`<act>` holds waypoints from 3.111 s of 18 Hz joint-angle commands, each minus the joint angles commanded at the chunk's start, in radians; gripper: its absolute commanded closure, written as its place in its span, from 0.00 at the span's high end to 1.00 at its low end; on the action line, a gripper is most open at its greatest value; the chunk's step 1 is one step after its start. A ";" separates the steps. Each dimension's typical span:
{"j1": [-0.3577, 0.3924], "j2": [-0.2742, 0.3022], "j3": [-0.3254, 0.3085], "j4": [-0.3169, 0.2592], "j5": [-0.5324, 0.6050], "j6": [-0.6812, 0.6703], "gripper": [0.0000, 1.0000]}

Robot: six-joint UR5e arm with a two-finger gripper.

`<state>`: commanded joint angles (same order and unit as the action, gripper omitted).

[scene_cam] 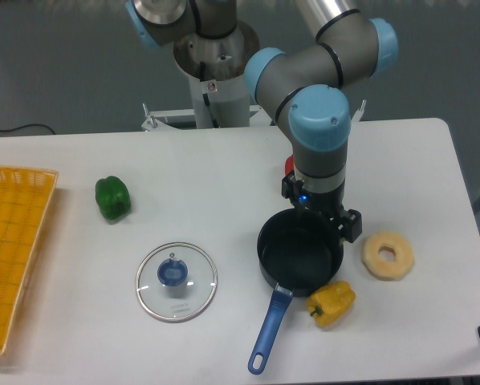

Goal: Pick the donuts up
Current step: 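Move the open gripper over the pale yellow donut ring, then lower the gripper onto the donut ring and close on it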

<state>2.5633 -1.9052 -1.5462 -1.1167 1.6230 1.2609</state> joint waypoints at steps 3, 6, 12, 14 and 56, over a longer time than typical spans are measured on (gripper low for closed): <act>0.000 0.000 0.000 0.005 -0.002 -0.003 1.00; 0.011 0.000 -0.011 0.000 0.002 -0.012 1.00; 0.037 -0.005 -0.051 0.026 0.009 -0.051 1.00; 0.064 -0.021 -0.038 0.064 0.008 -0.049 1.00; 0.201 -0.265 -0.018 0.183 -0.009 -0.094 1.00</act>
<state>2.7642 -2.1706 -1.5646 -0.9342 1.6138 1.1674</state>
